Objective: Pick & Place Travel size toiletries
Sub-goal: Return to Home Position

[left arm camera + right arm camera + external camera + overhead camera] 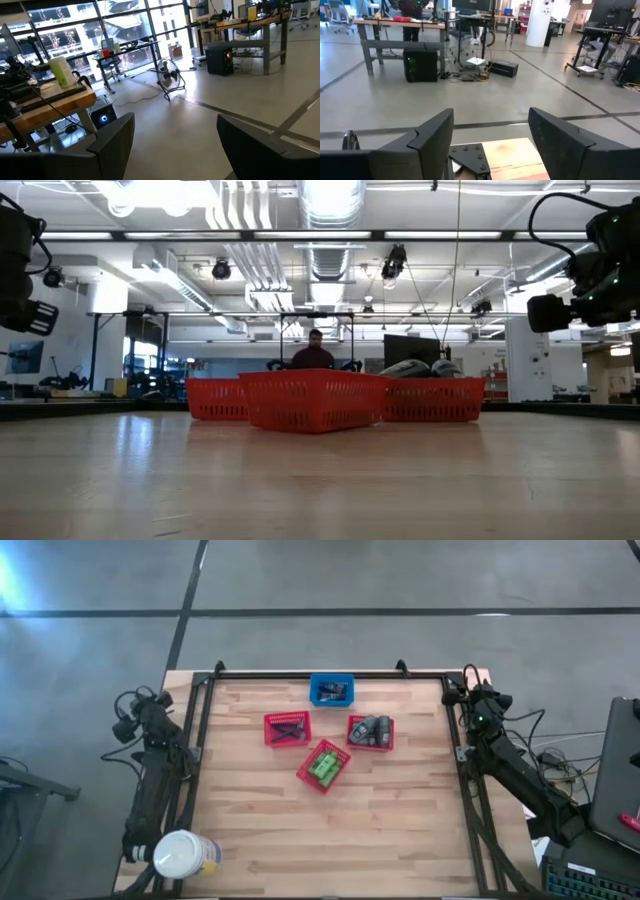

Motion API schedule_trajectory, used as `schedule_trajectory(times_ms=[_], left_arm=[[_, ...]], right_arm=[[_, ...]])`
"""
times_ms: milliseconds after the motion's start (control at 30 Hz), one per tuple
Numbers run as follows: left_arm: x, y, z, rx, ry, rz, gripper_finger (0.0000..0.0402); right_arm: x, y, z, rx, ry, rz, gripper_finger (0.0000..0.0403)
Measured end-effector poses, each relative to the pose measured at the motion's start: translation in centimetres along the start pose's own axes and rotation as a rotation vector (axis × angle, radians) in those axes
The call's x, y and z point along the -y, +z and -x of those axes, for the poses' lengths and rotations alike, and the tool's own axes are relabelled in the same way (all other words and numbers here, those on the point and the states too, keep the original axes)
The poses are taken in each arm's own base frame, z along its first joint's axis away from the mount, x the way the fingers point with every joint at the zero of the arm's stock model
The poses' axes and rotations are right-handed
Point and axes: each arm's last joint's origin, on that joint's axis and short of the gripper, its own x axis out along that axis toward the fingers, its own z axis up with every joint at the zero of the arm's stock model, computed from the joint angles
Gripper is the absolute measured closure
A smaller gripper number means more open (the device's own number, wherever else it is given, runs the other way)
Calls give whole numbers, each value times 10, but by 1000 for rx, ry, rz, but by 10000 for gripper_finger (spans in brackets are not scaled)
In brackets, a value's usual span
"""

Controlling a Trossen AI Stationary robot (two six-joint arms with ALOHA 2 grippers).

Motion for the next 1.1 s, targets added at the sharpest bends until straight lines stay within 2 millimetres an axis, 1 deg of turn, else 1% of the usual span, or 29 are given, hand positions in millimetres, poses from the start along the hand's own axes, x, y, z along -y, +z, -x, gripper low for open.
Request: schedule_trajectory(times_ms=[267,400,433,467,567,633,667,733,800,867,933,1100], left_arm=[[0,0,0,0,-2,0,115],[2,1,0,15,-53,7,115],[4,1,0,28,-107,19,115],[6,3,0,56,-199,41,115],[16,9,5,173,-575,63,115],[19,16,9,276,-793,48,115],[20,18,11,305,-881,46,115],[21,21,14,329,-993,80,115],[22,16,14,254,-1021,123,115],[25,6,13,144,-1012,130,115],[26,4,13,113,-1000,177,115],[28,1,12,61,-1007,198,115]], right_arm=[[0,0,0,2,0,-2,170],[0,0,0,2,0,-2,177],[0,0,0,2,0,-2,179],[0,0,0,2,0,-2,180],[0,0,0,2,0,-2,184],[0,0,0,2,0,-2,184],[0,0,0,2,0,-2,182],[0,0,0,2,0,-2,178],[0,0,0,2,0,-2,172],[0,0,0,2,0,-2,165],[0,0,0,2,0,-2,158],[0,0,0,2,0,-1,139]])
